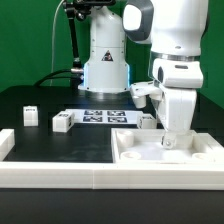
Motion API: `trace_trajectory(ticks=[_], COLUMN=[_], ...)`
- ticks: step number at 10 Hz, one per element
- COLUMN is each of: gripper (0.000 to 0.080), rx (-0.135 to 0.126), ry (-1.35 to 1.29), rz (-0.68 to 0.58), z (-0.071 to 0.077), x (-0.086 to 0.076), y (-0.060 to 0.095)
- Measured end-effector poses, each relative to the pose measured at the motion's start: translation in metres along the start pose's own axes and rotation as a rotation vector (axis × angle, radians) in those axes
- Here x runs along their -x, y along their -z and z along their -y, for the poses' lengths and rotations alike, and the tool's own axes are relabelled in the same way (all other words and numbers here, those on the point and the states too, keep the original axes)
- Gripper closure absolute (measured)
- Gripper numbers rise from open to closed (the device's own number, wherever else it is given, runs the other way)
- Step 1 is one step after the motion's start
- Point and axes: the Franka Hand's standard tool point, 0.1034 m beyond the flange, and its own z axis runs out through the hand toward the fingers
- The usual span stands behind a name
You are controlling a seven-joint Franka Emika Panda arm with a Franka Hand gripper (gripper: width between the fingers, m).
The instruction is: Assemble one leg
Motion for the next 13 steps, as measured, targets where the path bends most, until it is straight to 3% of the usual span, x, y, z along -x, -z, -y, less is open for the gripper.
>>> trace_trajectory(ticks=[2,7,11,13], gripper=[0.0151,0.0151,0.0151,0.0151], rx=[0.004,0.064,0.051,0.076], ry=[-0.008,-0.054,-0.197,-0.440], rz=[0.000,0.009,0.002,-0.037], z=[0.000,0.005,0.008,0.012], x=[0.000,0.001,0.001,-0.003], y=[0.003,0.053,0.047,0.045])
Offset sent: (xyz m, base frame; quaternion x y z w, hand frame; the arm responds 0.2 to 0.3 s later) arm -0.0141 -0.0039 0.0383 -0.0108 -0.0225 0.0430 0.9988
